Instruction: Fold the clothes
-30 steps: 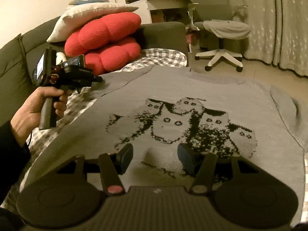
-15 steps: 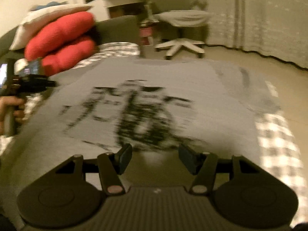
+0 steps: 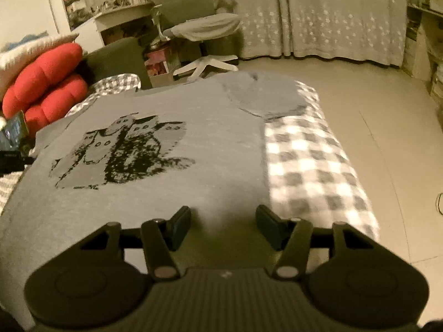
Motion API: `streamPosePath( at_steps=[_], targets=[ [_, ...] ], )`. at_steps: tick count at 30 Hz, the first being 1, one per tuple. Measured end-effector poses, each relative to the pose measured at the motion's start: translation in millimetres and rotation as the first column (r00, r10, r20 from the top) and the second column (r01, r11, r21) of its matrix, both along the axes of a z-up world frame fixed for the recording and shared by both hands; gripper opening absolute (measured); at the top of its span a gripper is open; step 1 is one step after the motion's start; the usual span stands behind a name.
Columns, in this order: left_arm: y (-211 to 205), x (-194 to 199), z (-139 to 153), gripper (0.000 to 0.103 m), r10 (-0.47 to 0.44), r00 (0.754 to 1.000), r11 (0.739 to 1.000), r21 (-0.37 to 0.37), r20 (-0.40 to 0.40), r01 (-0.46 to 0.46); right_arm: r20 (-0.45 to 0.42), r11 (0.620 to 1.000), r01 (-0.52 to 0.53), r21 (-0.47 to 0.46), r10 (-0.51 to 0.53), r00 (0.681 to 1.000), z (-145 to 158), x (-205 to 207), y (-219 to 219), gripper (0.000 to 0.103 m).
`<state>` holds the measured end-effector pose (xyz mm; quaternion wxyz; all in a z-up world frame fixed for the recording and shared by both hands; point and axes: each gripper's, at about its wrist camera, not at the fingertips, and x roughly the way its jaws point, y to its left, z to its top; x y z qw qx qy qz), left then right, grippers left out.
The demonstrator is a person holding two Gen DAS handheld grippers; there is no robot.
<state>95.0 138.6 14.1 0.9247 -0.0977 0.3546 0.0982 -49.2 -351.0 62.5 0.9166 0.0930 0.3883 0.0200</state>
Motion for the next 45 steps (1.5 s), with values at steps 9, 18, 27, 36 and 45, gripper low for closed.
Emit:
streamPosePath(
  at_steps=[9,18,27,36,45],
  targets=[
    [-2,-23,22,0.041,-0.079,0.997,0.997,-0.026,-0.020,0.079,-0.016,0.990,0.138,0.000,-0.138,0.990,23,-39,-24,0.053],
    [-13,-33,34,0.042,-0.075,0.997,0.982,-0.177,-0.018,0.071,0.188,0.993,0.102,-0.051,-0.091,0.978,131,-86,26,0.053],
    [23,-17,10,0.042,0.015,1.000,0.955,-0.296,-0.025,-0.022,0.225,0.972,-0.162,-0.168,0.198,0.954,140,-104,155,0.055],
    [15,12,-7,0.043,0.002,1.000,0.979,-0.202,0.017,0.002,0.078,0.913,-0.367,-0.176,0.385,0.920,42,-82,242,0.055],
    [22,37,-4,0.043,0.027,0.998,0.983,-0.184,0.064,-0.015,0.041,0.876,-0.466,-0.120,0.474,0.880,3,-55,268,0.044]
  ],
)
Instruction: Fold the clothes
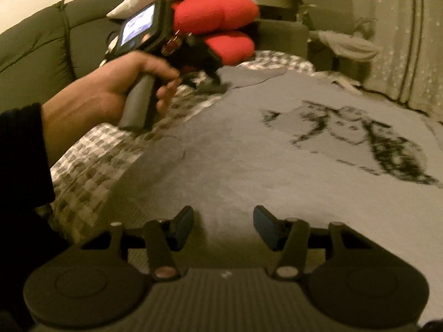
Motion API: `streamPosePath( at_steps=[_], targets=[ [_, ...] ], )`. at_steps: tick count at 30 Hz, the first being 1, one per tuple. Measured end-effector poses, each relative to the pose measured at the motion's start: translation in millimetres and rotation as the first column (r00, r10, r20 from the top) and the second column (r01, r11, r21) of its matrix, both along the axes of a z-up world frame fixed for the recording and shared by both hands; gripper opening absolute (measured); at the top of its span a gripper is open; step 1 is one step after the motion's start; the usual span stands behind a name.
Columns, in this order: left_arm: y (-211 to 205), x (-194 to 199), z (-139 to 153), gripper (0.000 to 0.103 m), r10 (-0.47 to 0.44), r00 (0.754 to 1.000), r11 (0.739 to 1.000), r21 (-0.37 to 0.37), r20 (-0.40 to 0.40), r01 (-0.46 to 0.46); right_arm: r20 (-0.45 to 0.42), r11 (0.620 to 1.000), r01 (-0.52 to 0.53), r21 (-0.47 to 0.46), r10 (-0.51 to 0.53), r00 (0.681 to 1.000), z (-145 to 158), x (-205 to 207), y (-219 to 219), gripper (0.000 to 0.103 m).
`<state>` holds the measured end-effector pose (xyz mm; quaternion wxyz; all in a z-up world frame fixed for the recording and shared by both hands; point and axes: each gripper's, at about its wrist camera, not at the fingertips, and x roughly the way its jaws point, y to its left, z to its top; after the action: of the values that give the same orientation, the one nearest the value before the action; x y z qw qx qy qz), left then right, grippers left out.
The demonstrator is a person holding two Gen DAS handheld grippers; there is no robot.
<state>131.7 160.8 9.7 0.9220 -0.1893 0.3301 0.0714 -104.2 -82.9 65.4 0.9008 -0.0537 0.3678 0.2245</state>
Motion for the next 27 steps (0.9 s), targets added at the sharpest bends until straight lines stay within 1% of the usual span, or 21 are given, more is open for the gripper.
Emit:
streamPosePath(
  at_steps=[1,3,5,6,9,11,12,14,17,20,21,22,23,25,27],
  targets=[
    [1,4,0,0.043,0.006,1.000,1.000,0.002,0.002,-0.006,-0.008,1.000,-0.011,0.003,0.011,1.000,-5,4,2,0.044],
    [2,13,-2,0.043,0.019,1.000,1.000,-0.001,-0.003,-0.019,0.010,1.000,-0.026,0.007,0.025,1.000,-8,6,2,0.044],
    [1,20,-6,0.043,0.027,1.000,1.000,0.004,0.000,-0.027,0.024,0.999,-0.036,0.012,0.036,0.999,-9,8,1,0.038],
    [0,23,-8,0.044,0.031,1.000,0.999,0.007,0.002,-0.031,0.027,0.999,-0.029,0.016,0.029,0.999,-8,11,-2,0.033],
    [-2,29,-10,0.050,0.036,0.999,0.999,0.003,0.022,-0.037,0.036,0.999,0.020,0.030,-0.021,0.999,-4,21,-13,0.031],
    [-3,31,-12,0.051,0.035,0.999,0.999,0.005,0.037,-0.036,0.039,0.998,0.055,0.017,-0.056,0.998,-7,29,-22,0.031],
    [-4,32,-13,0.051,0.035,0.999,0.999,0.011,0.041,-0.035,0.041,0.998,0.062,0.021,-0.063,0.997,-8,31,-26,0.029],
    [-5,34,-13,0.051,0.031,0.998,0.999,0.022,0.049,-0.032,0.048,0.996,0.084,0.028,-0.085,0.995,-9,33,-36,0.029],
    [-4,36,-13,0.051,0.025,0.998,0.999,0.020,0.059,-0.026,0.082,0.990,0.142,-0.012,-0.140,0.987,-8,37,-46,0.029],
    [-5,35,-15,0.049,0.013,0.998,0.999,0.042,0.060,-0.016,0.073,0.982,0.188,-0.002,-0.188,0.980,-8,42,-64,0.027],
    [-5,34,-15,0.046,0.010,0.998,0.999,0.051,0.060,-0.013,0.071,0.980,0.200,0.003,-0.200,0.977,-7,42,-69,0.028],
    [-4,34,-15,0.044,0.008,0.998,0.998,0.057,0.061,-0.011,0.081,0.975,0.223,-0.016,-0.221,0.972,-6,42,-75,0.028],
    [-3,33,-16,0.042,0.008,0.998,0.998,0.055,0.063,-0.011,0.092,0.968,0.247,-0.038,-0.242,0.966,-6,42,-81,0.028],
    [0,32,-16,0.038,0.012,0.998,0.999,0.045,0.066,-0.015,0.078,0.957,0.288,-0.025,-0.286,0.955,-5,44,-100,0.028],
    [3,31,-16,0.034,0.019,0.998,0.999,0.032,0.067,-0.021,0.052,0.937,0.349,-0.007,-0.348,0.936,-3,49,-122,0.028]
  ],
)
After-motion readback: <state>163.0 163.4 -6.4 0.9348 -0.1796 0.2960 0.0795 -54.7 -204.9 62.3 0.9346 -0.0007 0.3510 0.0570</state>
